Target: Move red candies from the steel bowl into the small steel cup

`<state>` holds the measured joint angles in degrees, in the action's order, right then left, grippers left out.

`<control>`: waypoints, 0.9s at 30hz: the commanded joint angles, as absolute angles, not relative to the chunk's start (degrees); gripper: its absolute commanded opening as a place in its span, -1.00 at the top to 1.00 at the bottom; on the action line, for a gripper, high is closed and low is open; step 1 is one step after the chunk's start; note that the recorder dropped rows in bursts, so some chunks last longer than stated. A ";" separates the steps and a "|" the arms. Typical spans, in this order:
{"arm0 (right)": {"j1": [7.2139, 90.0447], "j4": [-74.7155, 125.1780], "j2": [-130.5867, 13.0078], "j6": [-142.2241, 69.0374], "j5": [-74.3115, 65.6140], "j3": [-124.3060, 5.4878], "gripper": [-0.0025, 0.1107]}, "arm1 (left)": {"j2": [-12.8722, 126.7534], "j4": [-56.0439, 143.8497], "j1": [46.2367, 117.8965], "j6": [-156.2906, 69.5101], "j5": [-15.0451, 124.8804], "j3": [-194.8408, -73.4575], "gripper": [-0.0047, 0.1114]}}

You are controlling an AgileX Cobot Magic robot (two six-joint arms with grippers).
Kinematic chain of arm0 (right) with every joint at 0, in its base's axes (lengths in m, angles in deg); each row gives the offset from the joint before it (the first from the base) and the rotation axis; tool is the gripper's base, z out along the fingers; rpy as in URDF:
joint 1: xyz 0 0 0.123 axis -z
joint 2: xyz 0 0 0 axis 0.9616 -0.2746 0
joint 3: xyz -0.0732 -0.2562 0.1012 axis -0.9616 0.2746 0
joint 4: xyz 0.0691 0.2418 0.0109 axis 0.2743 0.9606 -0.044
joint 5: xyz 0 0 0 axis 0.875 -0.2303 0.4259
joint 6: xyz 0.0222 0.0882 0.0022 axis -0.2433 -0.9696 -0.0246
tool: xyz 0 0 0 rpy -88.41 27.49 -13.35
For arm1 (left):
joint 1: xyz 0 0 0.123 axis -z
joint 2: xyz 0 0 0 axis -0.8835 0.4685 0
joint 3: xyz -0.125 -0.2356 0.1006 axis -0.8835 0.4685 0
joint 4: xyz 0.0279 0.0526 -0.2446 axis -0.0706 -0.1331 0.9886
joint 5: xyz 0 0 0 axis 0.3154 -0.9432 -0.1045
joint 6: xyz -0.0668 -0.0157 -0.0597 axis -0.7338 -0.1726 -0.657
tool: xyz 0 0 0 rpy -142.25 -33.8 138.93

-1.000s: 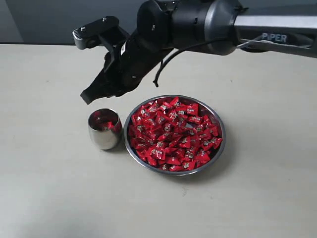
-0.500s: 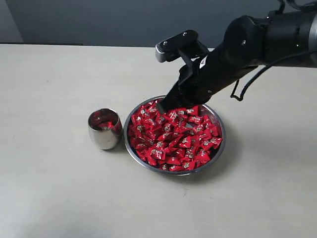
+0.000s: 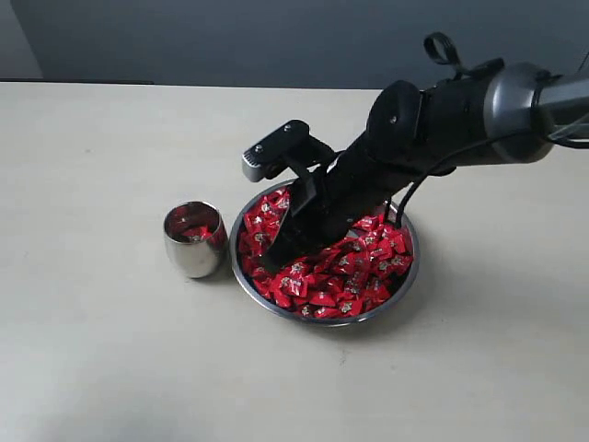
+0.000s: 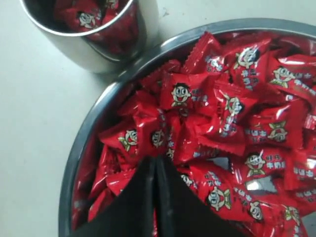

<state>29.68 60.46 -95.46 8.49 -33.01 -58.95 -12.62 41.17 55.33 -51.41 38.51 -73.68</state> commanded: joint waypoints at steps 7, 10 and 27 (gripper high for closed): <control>25.24 57.19 -95.58 9.27 -28.49 -58.84 0.97 | -12.87 41.33 55.30 -51.50 38.63 -73.46 0.91; 25.25 57.19 -95.58 9.08 -27.98 -58.84 0.97 | -12.87 41.33 55.30 -51.50 38.63 -73.46 0.91; 25.25 57.42 -95.58 6.39 -26.38 -58.84 0.27 | -12.87 41.33 55.30 -51.50 38.63 -73.46 0.91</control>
